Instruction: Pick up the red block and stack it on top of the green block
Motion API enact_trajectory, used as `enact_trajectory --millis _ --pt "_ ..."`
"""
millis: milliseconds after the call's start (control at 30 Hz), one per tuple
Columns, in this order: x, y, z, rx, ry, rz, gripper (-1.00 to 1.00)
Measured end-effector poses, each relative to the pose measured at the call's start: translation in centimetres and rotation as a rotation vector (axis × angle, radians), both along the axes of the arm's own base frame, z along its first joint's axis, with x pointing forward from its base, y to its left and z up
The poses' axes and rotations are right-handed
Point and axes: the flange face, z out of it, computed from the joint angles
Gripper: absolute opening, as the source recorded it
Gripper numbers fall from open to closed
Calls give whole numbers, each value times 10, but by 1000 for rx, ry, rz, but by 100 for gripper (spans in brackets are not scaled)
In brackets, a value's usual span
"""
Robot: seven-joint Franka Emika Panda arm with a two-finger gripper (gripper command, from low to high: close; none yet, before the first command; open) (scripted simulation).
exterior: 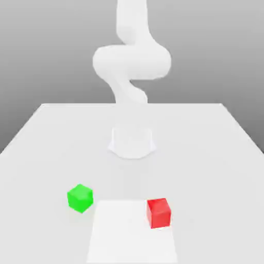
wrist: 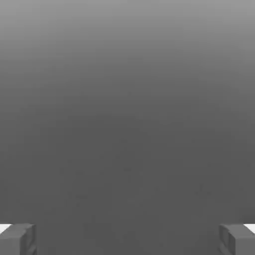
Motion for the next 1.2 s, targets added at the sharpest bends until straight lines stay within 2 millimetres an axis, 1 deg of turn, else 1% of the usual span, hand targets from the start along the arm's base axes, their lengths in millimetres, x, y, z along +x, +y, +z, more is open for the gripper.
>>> enact_trajectory --millis 67,133,200,300,367,433,500,567,633,700,900,933,1133,1200 --pt "26 5 -49 21 79 29 0" --pt "45 13 -99 34 157 55 0" --pt "57 22 -149 39 233 78 0" --pt "64 38 -224 33 346 108 0" --pt "62 48 -274 20 423 125 0" --pt "53 56 -321 0 496 139 0" --pt "40 62 -365 -28 566 150 0" --pt "23 66 -405 -62 632 160 0" --pt "6 67 -440 -98 686 168 0" --pt "2 67 -460 -110 702 170 0" --pt "-1 66 -512 -112 709 169 0" --pt "-2 66 -516 -112 710 169 -100" --pt "-2 66 -519 -112 710 168 -100" --pt "-1 66 -509 -113 708 169 -100"
